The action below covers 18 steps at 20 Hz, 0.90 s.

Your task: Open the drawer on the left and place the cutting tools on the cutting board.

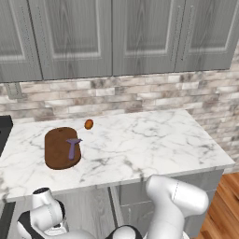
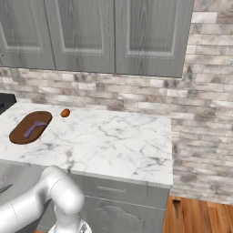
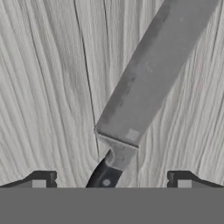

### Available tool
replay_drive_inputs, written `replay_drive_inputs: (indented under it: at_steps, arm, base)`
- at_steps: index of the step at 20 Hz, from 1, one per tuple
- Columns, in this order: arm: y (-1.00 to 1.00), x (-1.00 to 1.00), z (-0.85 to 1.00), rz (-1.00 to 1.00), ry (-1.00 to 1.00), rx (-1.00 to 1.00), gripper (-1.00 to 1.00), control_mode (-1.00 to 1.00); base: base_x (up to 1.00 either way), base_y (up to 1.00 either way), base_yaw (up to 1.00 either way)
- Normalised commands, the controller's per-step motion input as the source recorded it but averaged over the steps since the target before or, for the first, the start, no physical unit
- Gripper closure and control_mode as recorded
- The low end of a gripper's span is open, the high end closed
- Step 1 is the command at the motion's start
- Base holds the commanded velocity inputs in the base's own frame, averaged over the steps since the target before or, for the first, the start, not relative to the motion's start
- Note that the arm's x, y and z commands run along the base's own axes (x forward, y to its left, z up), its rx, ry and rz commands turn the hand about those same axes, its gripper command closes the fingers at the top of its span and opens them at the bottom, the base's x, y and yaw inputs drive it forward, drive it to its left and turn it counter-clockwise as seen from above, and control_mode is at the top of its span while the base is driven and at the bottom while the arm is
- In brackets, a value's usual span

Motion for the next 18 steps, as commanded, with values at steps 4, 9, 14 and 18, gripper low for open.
replay_drive_inputs:
  at_steps: [4, 9, 14, 18]
  arm:
    - [0.00, 0.00, -0.18, 0.00, 0.00, 0.00, -1.00, -1.00]
    - [0.00, 0.00, -0.13, 0.00, 0.00, 0.00, -1.00, -1.00]
    - [0.00, 0.00, -0.16, 0.00, 0.00, 0.00, -1.00, -1.00]
    - [0.00, 0.00, -0.07, 0.00, 0.00, 0.00, -1.00, -1.00]
  base:
    - [0.00, 0.00, 0.00]
    - [0.00, 0.00, 0.00]
    - [0.00, 0.00, 0.00]
    - [0.00, 0.00, 0.00]
